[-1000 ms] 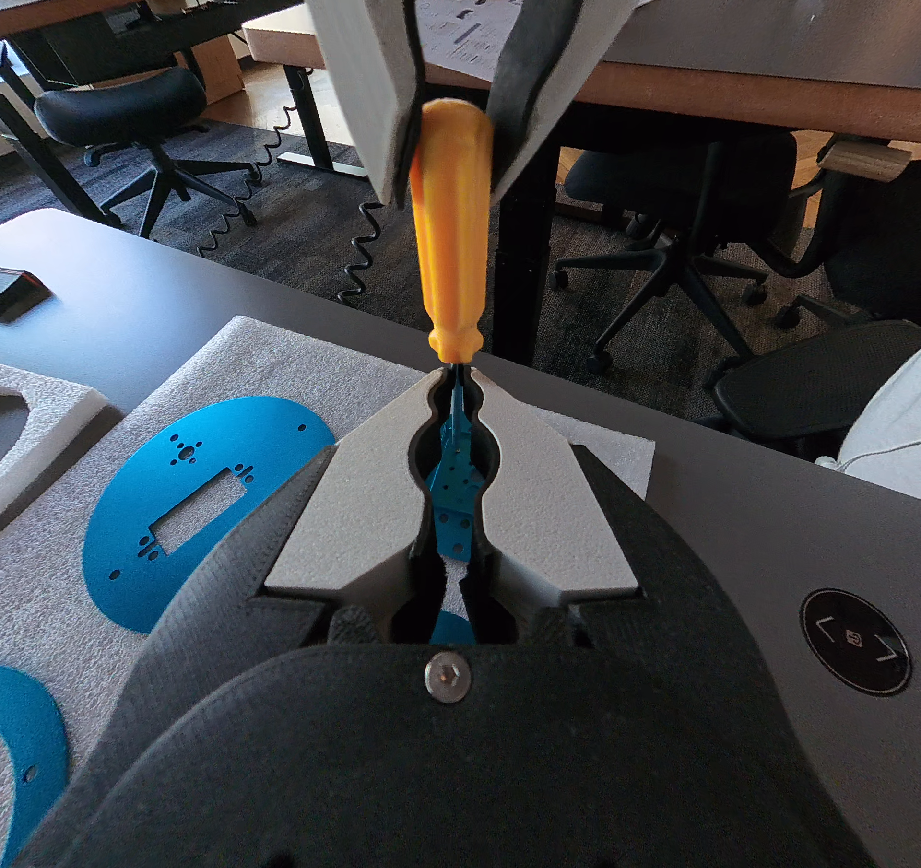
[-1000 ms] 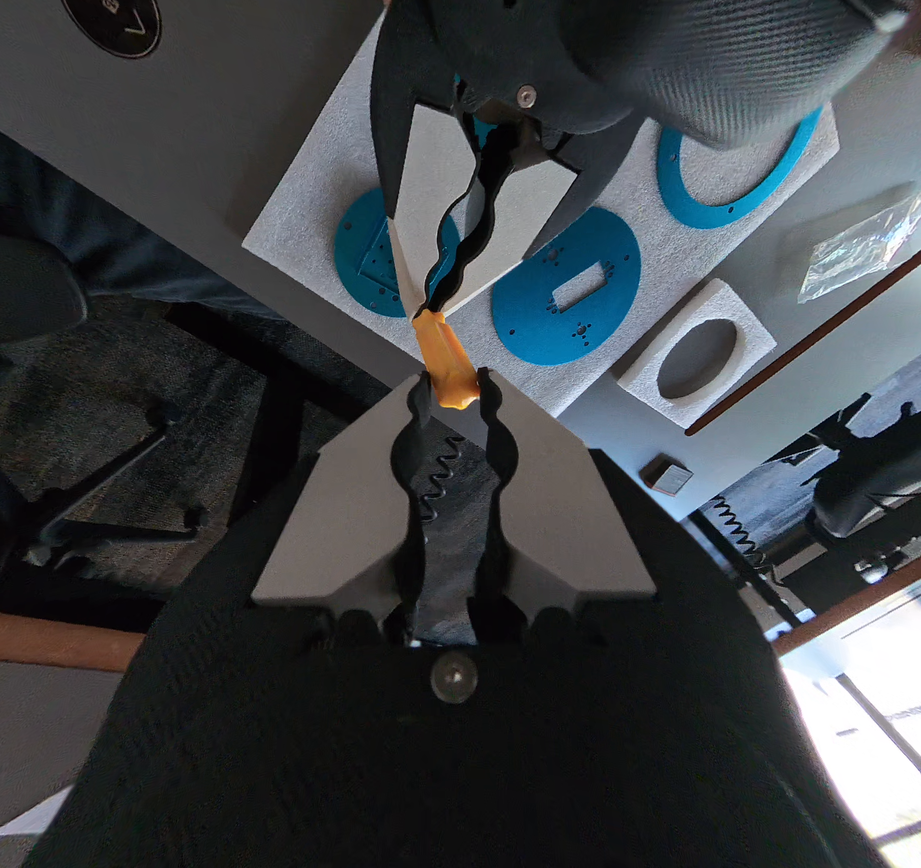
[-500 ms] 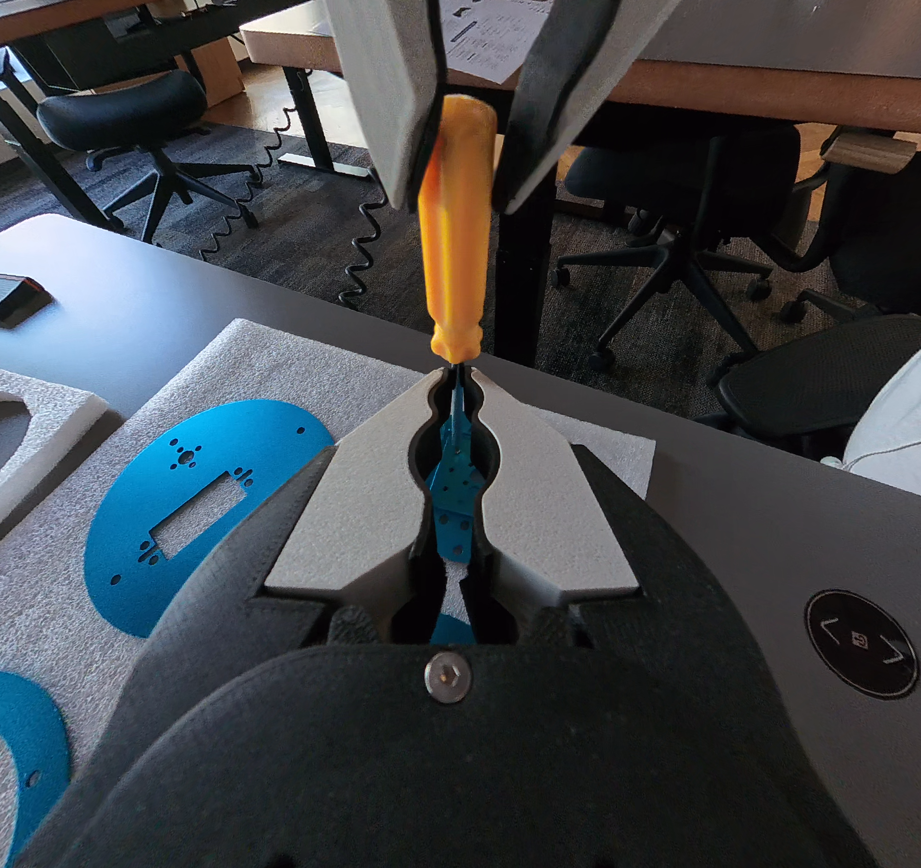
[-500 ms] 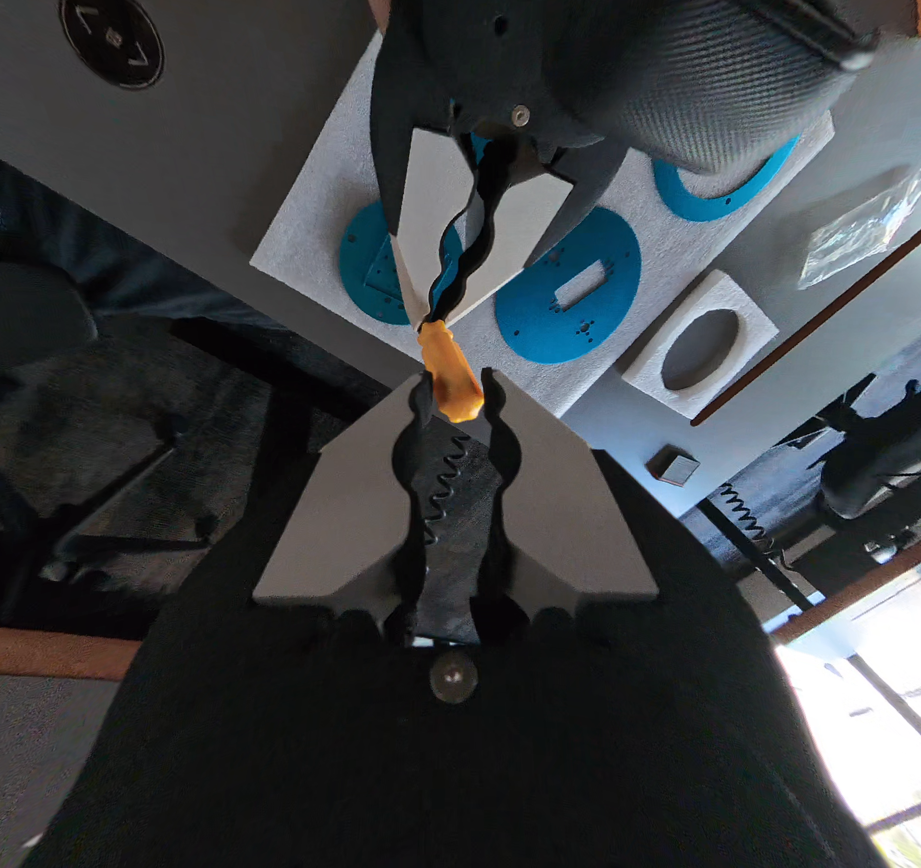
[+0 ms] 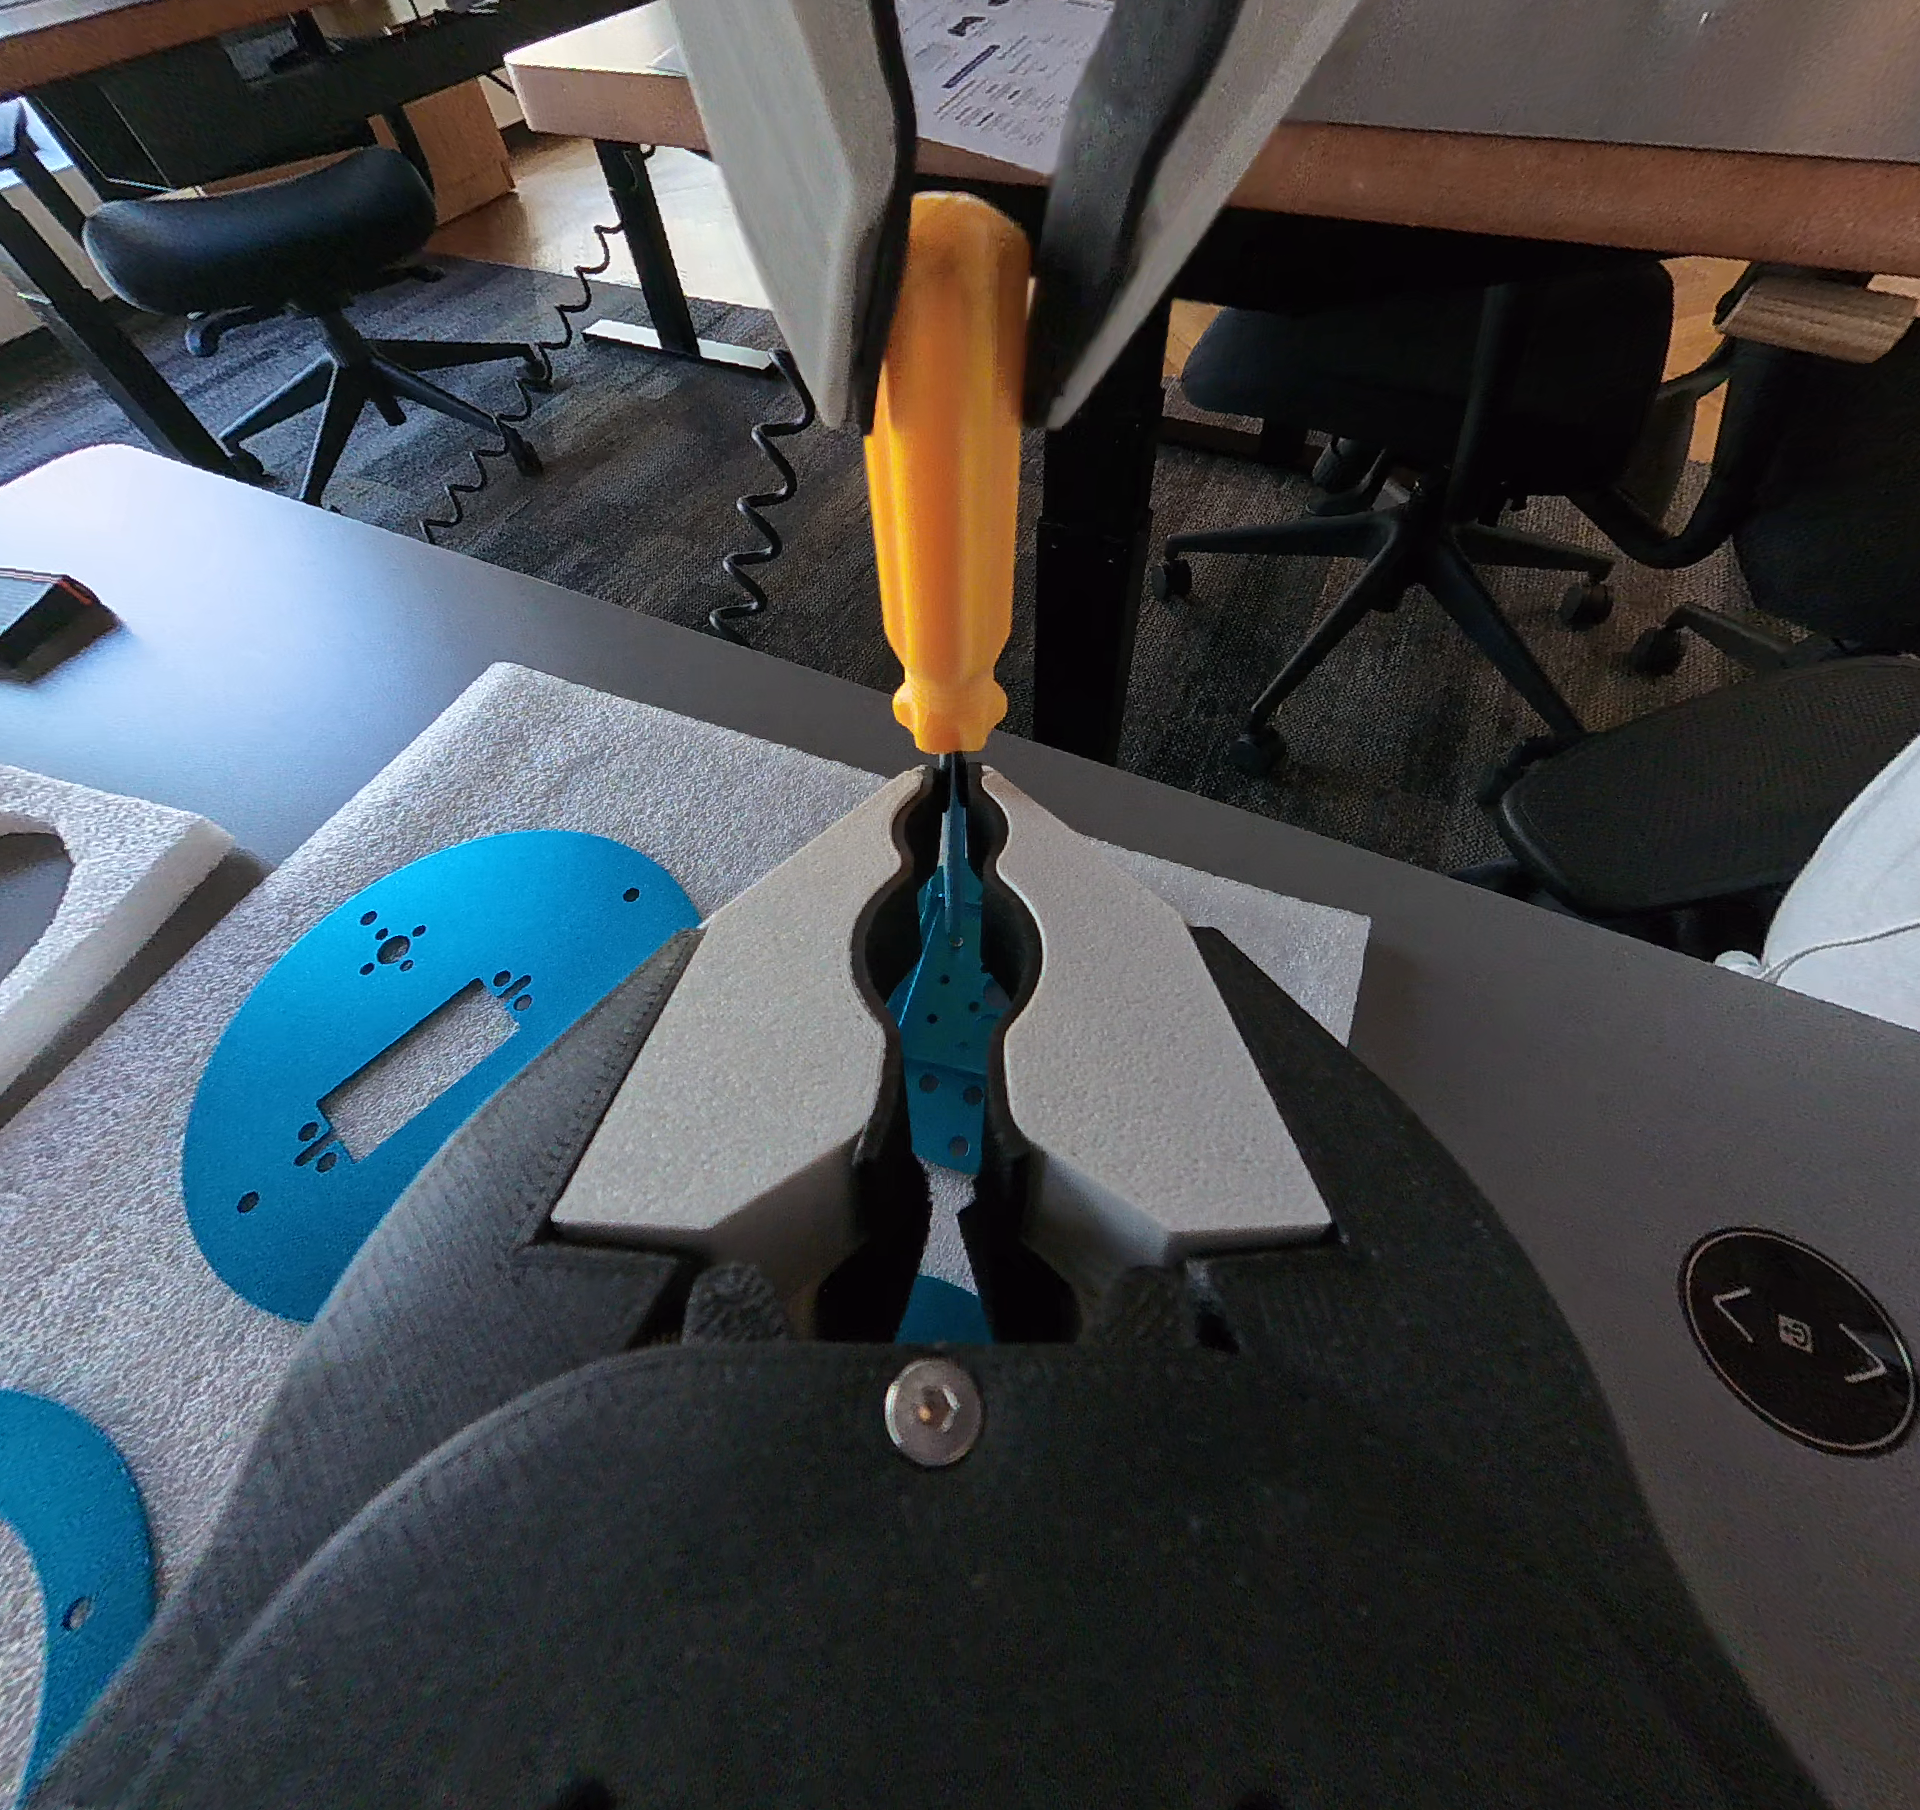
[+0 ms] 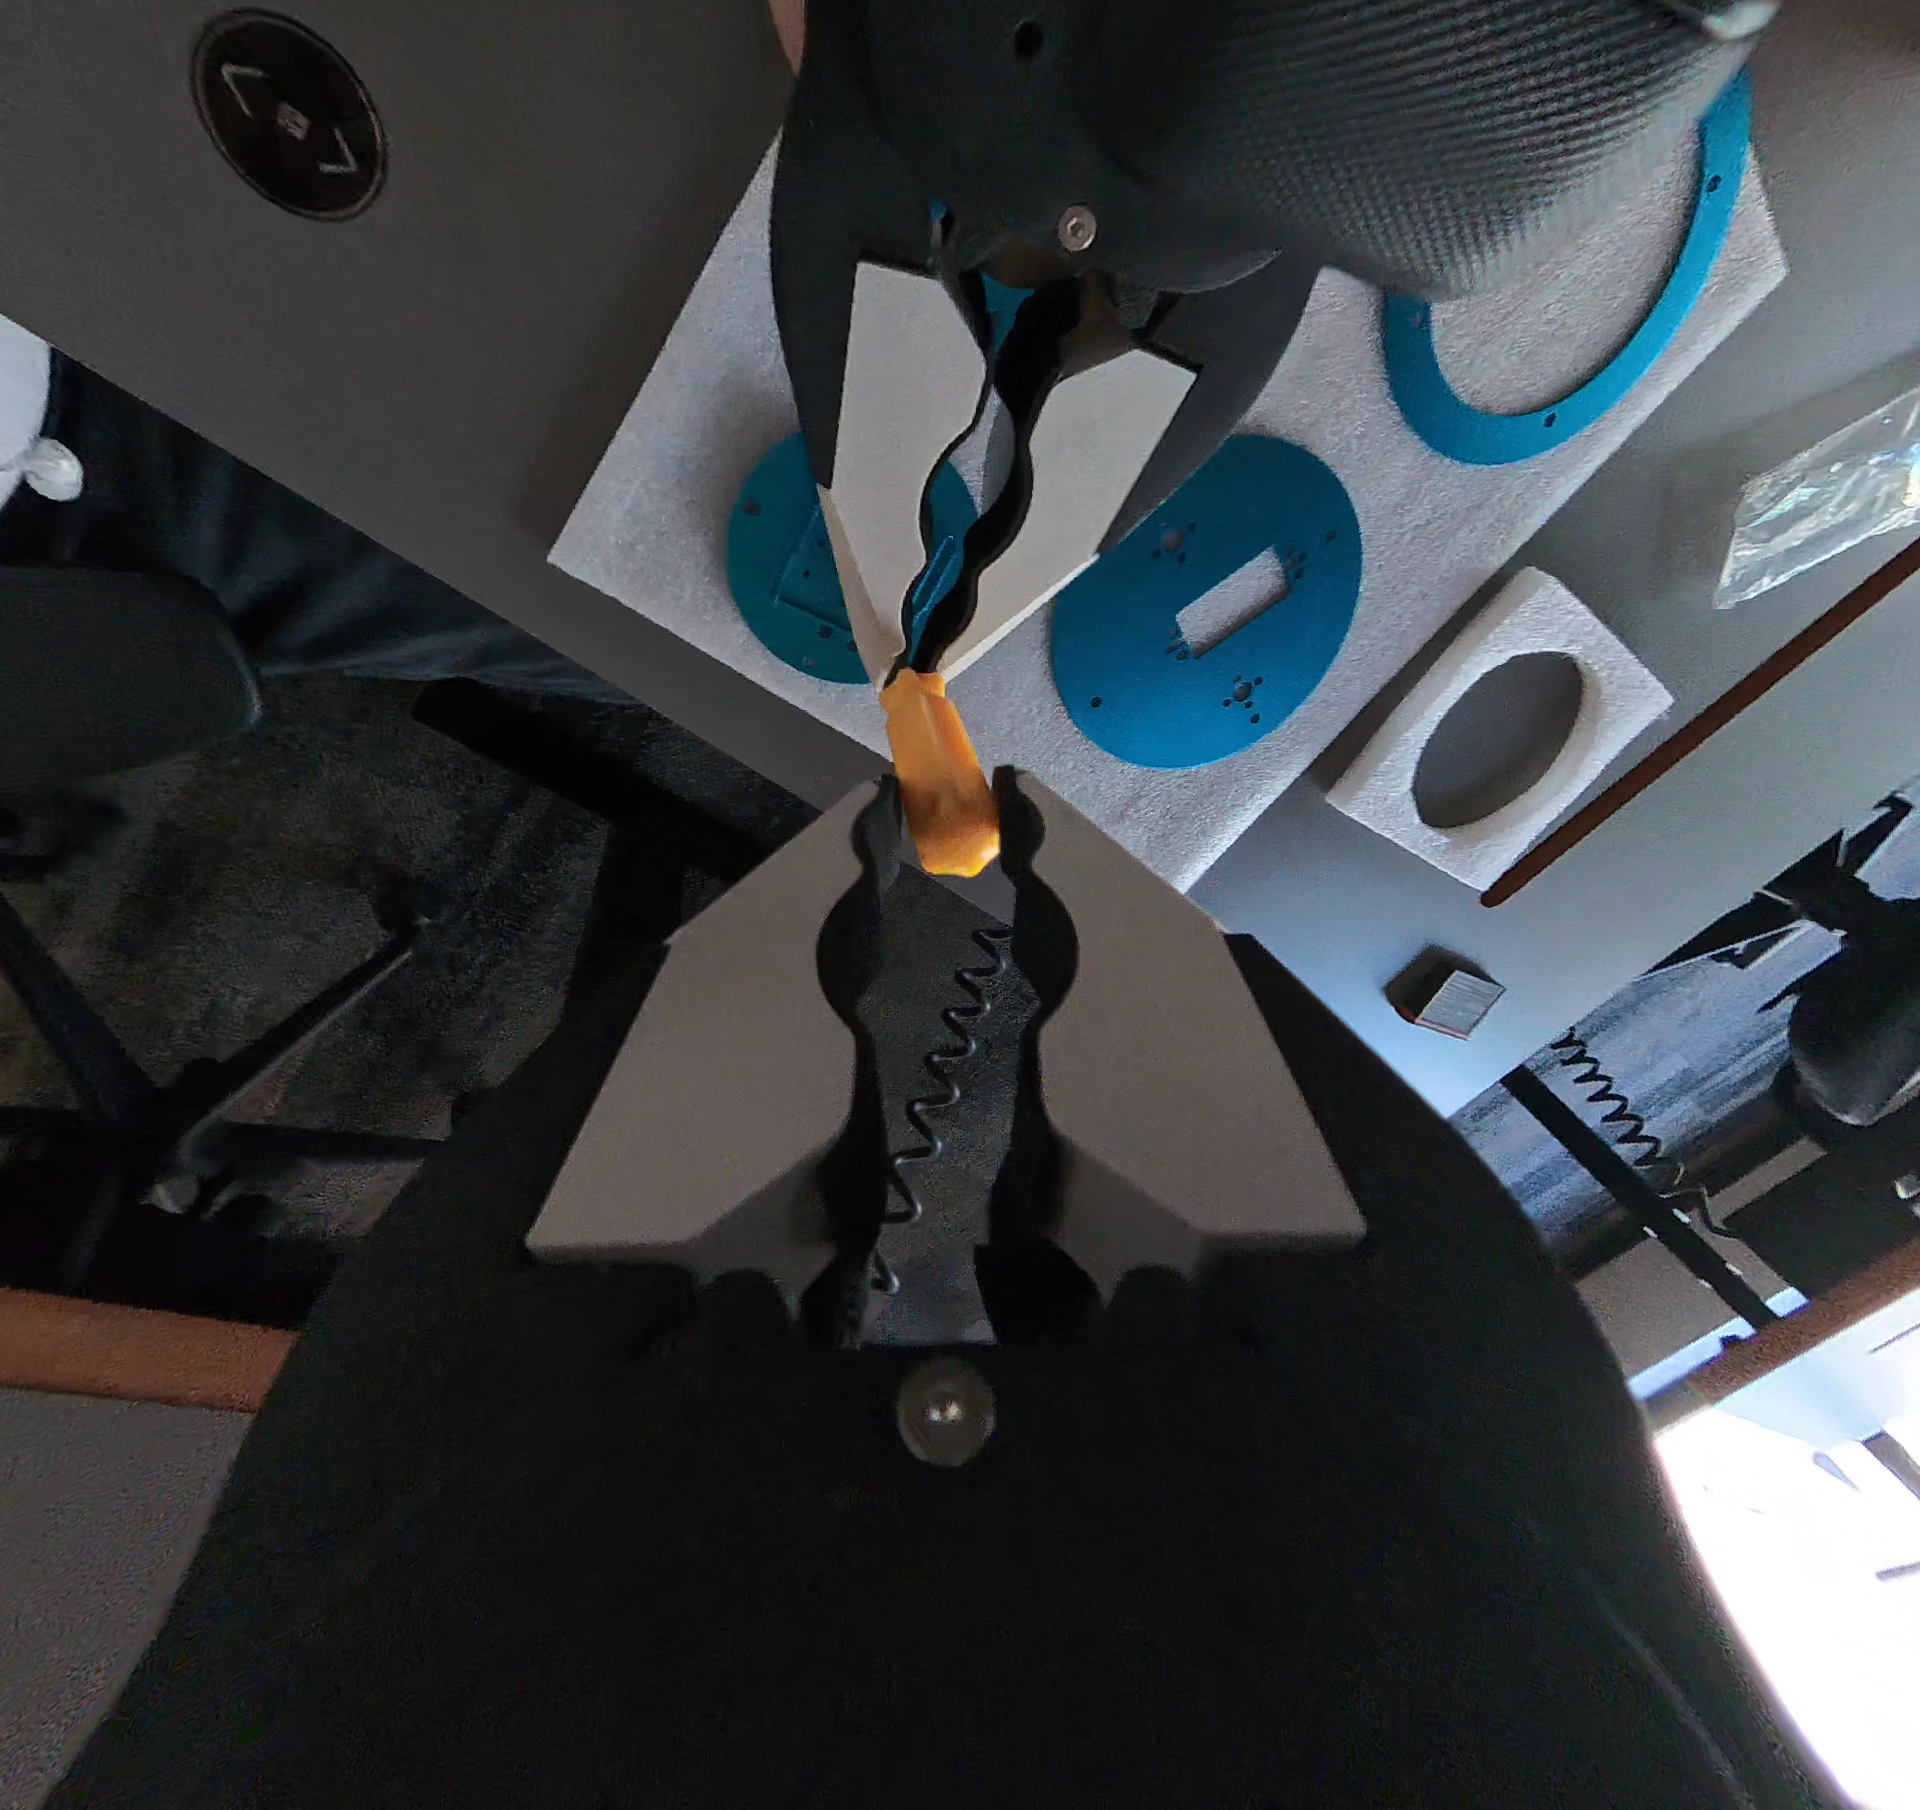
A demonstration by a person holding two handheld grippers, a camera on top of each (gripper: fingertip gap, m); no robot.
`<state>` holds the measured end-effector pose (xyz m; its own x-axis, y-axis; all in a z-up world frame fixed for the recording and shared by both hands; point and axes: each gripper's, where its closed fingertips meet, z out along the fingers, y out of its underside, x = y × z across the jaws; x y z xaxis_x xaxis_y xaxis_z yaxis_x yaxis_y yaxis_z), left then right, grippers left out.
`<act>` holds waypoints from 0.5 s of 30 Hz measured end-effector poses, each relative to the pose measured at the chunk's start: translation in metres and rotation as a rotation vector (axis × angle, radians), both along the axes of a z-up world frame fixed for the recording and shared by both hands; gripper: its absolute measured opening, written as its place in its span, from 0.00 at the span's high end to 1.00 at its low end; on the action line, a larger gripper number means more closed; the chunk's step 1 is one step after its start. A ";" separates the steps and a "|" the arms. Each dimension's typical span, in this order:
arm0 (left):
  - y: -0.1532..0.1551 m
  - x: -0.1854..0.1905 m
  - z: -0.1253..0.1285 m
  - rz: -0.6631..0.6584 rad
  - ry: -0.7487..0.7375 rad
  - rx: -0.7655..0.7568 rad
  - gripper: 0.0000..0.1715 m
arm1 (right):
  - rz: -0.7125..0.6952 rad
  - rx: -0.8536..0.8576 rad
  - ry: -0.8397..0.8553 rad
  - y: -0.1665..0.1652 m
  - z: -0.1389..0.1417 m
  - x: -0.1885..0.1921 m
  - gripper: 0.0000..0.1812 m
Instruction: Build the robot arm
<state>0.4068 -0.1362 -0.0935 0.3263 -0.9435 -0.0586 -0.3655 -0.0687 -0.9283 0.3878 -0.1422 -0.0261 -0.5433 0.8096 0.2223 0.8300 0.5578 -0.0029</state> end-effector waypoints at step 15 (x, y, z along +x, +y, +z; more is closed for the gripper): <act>0.000 0.000 0.000 0.001 0.001 0.001 0.98 | -0.145 -0.060 -0.024 -0.004 -0.003 0.001 0.86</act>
<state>0.4065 -0.1361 -0.0939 0.3271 -0.9430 -0.0603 -0.3667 -0.0678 -0.9279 0.3889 -0.1460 -0.0288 -0.4241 0.8915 0.1592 0.9021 0.4313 -0.0121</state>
